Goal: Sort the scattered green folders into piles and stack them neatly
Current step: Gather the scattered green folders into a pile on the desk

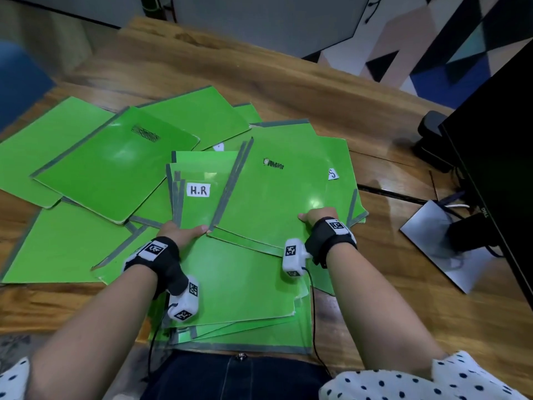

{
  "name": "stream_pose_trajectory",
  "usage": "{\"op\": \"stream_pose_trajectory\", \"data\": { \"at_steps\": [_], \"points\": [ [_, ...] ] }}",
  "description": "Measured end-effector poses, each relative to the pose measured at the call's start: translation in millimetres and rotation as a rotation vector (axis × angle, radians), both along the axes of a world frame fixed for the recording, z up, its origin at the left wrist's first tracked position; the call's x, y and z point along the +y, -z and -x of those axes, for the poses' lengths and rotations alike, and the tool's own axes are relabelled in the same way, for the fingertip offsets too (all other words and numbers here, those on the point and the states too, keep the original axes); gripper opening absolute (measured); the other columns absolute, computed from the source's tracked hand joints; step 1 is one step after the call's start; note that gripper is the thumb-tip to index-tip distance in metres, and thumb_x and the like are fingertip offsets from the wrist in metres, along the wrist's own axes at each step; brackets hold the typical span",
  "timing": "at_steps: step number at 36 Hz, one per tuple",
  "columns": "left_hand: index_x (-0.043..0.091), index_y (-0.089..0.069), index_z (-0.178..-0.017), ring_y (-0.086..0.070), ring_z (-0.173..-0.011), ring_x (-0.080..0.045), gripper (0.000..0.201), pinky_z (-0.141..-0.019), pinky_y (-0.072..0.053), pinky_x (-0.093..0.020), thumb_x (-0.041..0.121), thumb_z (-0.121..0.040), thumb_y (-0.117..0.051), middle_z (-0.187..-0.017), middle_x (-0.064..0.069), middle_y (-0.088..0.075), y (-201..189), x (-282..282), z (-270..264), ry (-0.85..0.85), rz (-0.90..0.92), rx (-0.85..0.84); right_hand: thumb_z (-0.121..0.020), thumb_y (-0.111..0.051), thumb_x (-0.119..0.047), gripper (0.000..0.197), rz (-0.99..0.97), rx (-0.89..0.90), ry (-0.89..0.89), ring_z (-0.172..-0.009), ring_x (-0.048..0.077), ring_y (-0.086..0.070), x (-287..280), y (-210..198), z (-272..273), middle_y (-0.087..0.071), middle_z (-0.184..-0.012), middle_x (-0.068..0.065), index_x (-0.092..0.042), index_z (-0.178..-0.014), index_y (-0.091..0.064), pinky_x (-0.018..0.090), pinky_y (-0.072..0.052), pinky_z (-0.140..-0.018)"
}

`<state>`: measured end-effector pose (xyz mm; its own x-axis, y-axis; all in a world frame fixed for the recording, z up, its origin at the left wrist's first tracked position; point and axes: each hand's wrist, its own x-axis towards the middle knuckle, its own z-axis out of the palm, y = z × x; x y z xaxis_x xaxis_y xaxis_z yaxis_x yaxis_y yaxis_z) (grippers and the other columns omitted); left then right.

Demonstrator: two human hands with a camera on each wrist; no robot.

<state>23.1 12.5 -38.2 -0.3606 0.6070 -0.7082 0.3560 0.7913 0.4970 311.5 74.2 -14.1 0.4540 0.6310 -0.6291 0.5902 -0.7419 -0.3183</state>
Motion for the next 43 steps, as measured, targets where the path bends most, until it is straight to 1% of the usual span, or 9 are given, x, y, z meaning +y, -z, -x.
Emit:
{"op": "stream_pose_trajectory", "data": {
  "at_steps": [4, 7, 14, 19, 23, 29, 32, 39, 43],
  "points": [
    [0.004, -0.02, -0.146, -0.034, -0.134, -0.038, 0.102, -0.106, -0.034, -0.053, 0.048, -0.072, -0.075, -0.15, -0.018, -0.029, -3.2, -0.7, 0.6, 0.0, 0.015, -0.02, -0.088, -0.066, -0.016, 0.067, -0.211, 0.14, 0.087, -0.13, 0.03, -0.045, 1.5, -6.0, -18.9, -0.043, -0.144, 0.016, 0.002, -0.143, -0.032, 0.036, -0.042, -0.099],
    [0.005, -0.019, -0.148, -0.033, -0.134, -0.039, 0.099, -0.106, -0.033, -0.053, 0.052, -0.076, -0.069, -0.151, -0.019, -0.027, -7.8, -0.9, 2.2, -0.025, 0.016, -0.09, -0.085, -0.068, -0.011, 0.087, -0.308, 0.4, 0.041, -0.143, 0.029, -0.023, -12.6, -20.5, -34.8, -0.018, -0.157, 0.011, -0.01, -0.151, -0.012, 0.047, -0.025, -0.115],
    [0.011, -0.02, -0.149, -0.029, -0.136, -0.037, 0.123, -0.108, -0.026, -0.054, 0.08, -0.055, -0.06, -0.152, -0.017, -0.025, -11.6, -1.5, 0.0, -0.074, -0.028, -0.267, -0.086, -0.067, -0.017, 0.085, -0.093, 0.27, -0.241, -0.14, 0.03, -0.03, -57.6, -18.9, -26.6, -0.023, -0.156, 0.011, -0.015, -0.152, -0.013, 0.047, -0.03, -0.112],
    [0.009, -0.023, -0.147, -0.031, -0.135, -0.039, 0.119, -0.108, -0.027, -0.053, 0.07, -0.057, -0.07, -0.15, -0.02, -0.026, -17.3, -6.2, -1.8, -0.053, -0.018, -0.265, -0.079, -0.072, -0.01, 0.084, -0.047, 0.207, -0.268, -0.108, 0.027, -0.055, -84.7, 12.5, 7.4, -0.045, -0.133, 0.015, -0.011, -0.146, -0.022, 0.037, -0.052, -0.087],
    [0.007, -0.033, -0.143, -0.039, -0.129, -0.037, 0.107, -0.105, -0.033, -0.05, 0.06, -0.059, -0.074, -0.143, -0.02, -0.038, -23.5, -6.7, -5.0, 0.011, -0.015, -0.219, -0.08, -0.069, -0.017, 0.078, -0.071, 0.065, -0.332, -0.128, 0.032, -0.039, -96.0, 20.7, 28.0, -0.029, -0.143, 0.015, -0.007, -0.144, -0.026, 0.04, -0.04, -0.107],
    [0.003, -0.028, -0.144, -0.04, -0.129, -0.035, 0.103, -0.102, -0.037, -0.045, 0.05, -0.066, -0.076, -0.144, -0.019, -0.039, -33.4, -12.9, -10.5, 0.003, -0.037, -0.166, -0.088, -0.059, -0.02, 0.068, -0.065, 0.063, -0.369, -0.137, 0.033, -0.021, -99.9, 18.9, 36.7, -0.021, -0.148, 0.016, -0.009, -0.146, -0.026, 0.042, -0.026, -0.113],
    [0.001, -0.02, -0.146, -0.035, -0.133, -0.036, 0.105, -0.106, -0.034, -0.047, 0.036, -0.068, -0.081, -0.146, -0.021, -0.034, -39.8, -18.0, -20.1, -0.101, -0.143, -0.102, -0.089, -0.059, -0.034, 0.069, -0.1, 0.073, -0.353, -0.138, 0.033, -0.022, -97.0, 18.1, 37.4, -0.023, -0.15, 0.015, -0.01, -0.146, -0.028, 0.043, -0.025, -0.113],
    [0.001, -0.041, -0.122, -0.051, -0.115, -0.033, 0.084, -0.092, -0.044, -0.043, 0.042, -0.062, -0.083, -0.125, -0.019, -0.053, -49.6, -29.7, -41.6, -0.104, -0.414, 0.052, -0.087, -0.057, -0.053, 0.081, -0.199, 0.378, -0.057, -0.136, 0.032, -0.035, -87.4, 6.9, 25.3, -0.032, -0.151, 0.016, -0.006, -0.145, -0.028, 0.048, -0.031, -0.111],
    [0.003, -0.028, -0.142, -0.04, -0.131, -0.031, 0.104, -0.105, -0.036, -0.044, 0.04, -0.062, -0.083, -0.142, -0.017, -0.041, -54.4, -30.8, -47.2, -0.066, -0.445, -0.045, -0.075, -0.067, -0.055, 0.102, -0.271, 0.523, 0.061, -0.14, 0.031, -0.03, -85.7, -4.7, 17.8, -0.024, -0.154, 0.017, -0.001, -0.148, -0.019, 0.043, -0.026, -0.113]
  ]
}}
